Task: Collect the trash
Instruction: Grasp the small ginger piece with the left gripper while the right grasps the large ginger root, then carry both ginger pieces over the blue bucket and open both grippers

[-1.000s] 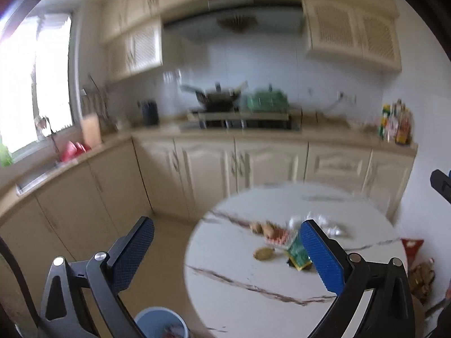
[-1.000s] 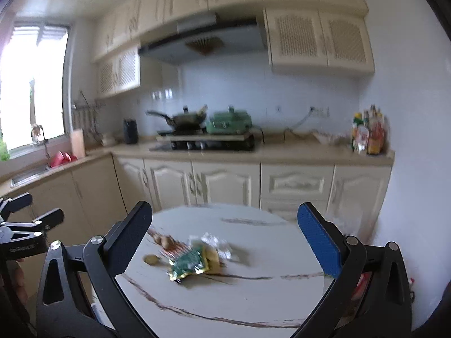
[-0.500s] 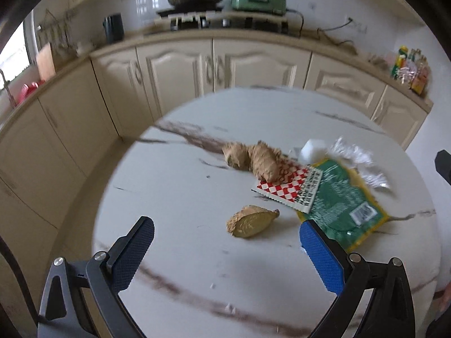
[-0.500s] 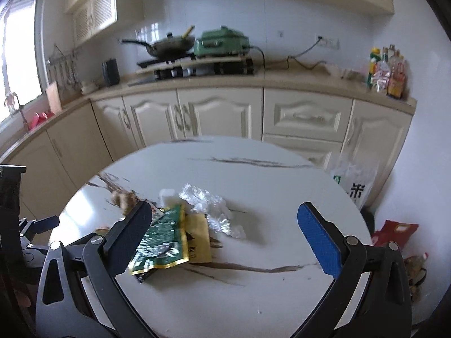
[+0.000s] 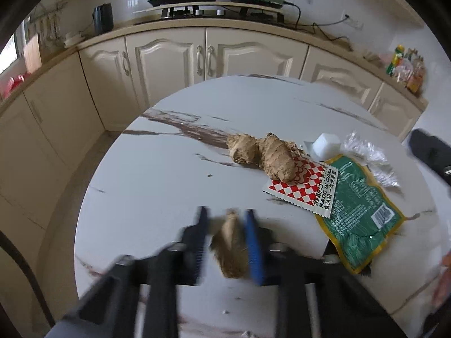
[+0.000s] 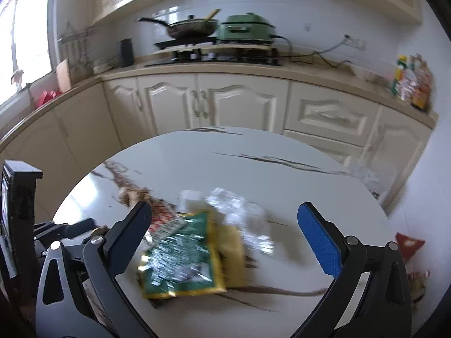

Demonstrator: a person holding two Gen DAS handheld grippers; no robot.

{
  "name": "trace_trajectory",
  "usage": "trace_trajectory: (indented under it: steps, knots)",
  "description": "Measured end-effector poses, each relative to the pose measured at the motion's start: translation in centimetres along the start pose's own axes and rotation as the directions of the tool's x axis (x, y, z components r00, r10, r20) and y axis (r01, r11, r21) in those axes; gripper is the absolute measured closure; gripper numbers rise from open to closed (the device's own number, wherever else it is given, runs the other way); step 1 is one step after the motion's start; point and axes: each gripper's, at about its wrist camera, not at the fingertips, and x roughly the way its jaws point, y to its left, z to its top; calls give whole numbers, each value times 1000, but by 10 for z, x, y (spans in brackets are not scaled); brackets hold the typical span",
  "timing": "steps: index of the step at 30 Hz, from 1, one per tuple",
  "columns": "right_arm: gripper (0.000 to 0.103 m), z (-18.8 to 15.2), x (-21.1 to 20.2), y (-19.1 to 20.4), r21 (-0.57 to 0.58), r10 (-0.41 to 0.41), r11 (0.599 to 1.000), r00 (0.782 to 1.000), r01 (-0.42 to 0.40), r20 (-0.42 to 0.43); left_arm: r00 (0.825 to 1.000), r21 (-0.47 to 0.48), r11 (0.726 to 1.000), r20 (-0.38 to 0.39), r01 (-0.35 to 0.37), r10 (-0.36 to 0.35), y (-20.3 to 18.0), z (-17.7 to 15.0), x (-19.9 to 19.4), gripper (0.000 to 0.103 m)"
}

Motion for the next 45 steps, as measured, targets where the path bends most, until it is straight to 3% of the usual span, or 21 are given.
trace_trajectory:
  steps: [6,8,10,14,21,23,25,27,28,36,45]
  knots:
    - [0,3,26,46,-48,44,998,998,-46,-46,997,-31,997,6,71,-71,28,-23,-20,86]
    - [0,4,34,60,-60,60,996,996,-64,-61,997,-38,997,19,71,-71,36,-26,-26,87]
    - [0,4,43,77,-85,89,992,992,-96,-85,996,-49,995,40,86,-85,47,-29,-39,94]
    - [0,0,69,102,-114,106,986,985,-122,-139,993,-47,994,68,98,-95,60,-35,-56,95]
    - [0,-5,110,117,-93,113,986,968,-137,-224,986,-78,983,49,166,-162,84,-53,-61,95]
    - [8,-8,116,119,-91,130,984,962,-156,-239,984,-80,981,49,176,-172,89,-55,-64,95]
    - [35,-10,118,120,-110,100,985,965,-130,-241,983,-86,980,53,180,-176,95,-58,-70,95]
    - [54,-9,116,118,-110,95,986,966,-124,-239,981,-92,978,60,187,-182,100,-60,-75,95]
    - [58,-9,115,115,-98,114,985,965,-140,-235,980,-94,977,61,194,-189,102,-61,-77,95]
    - [59,-7,95,106,-68,126,987,972,-142,-199,968,-88,967,92,241,-233,115,-70,-102,95]
    - [59,8,25,108,-50,157,986,985,-161,-72,946,-50,957,176,286,-273,121,-90,-151,95]
